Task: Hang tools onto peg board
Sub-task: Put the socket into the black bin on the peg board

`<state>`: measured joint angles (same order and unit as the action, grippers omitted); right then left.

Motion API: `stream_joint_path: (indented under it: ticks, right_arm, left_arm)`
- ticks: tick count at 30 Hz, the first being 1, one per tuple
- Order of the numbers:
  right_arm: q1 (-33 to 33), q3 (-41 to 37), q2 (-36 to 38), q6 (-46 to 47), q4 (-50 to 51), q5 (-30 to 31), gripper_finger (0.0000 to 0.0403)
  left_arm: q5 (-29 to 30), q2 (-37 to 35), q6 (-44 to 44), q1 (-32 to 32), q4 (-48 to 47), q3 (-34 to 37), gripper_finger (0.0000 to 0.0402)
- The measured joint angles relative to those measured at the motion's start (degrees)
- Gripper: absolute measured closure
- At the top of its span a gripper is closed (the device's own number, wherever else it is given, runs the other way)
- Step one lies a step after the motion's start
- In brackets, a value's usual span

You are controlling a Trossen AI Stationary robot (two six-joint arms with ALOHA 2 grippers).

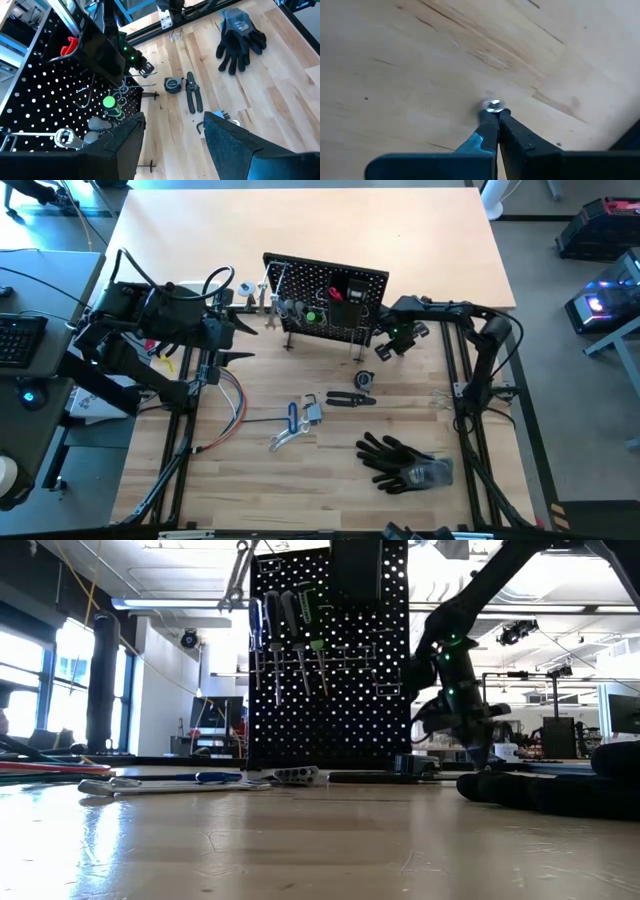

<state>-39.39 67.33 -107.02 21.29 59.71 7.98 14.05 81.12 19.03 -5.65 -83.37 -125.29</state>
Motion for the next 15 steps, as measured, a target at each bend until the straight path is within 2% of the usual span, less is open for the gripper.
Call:
stream_joint_path:
  ticks: [5, 15]
  right_arm:
    - [0.08, 0.04, 0.31, -0.8, 0.29, 0.05, 0.0389]
    - [-0.39, 0.17, 0.56, -0.92, 0.71, -3.23, 0.0346]
  left_arm:
    - [0.01, 0.0, 0.0, 0.0, 0.02, 0.02, 0.0204]
    - [-0.01, 0.0, -0.33, 0.0, 0.02, 0.0, 0.0204]
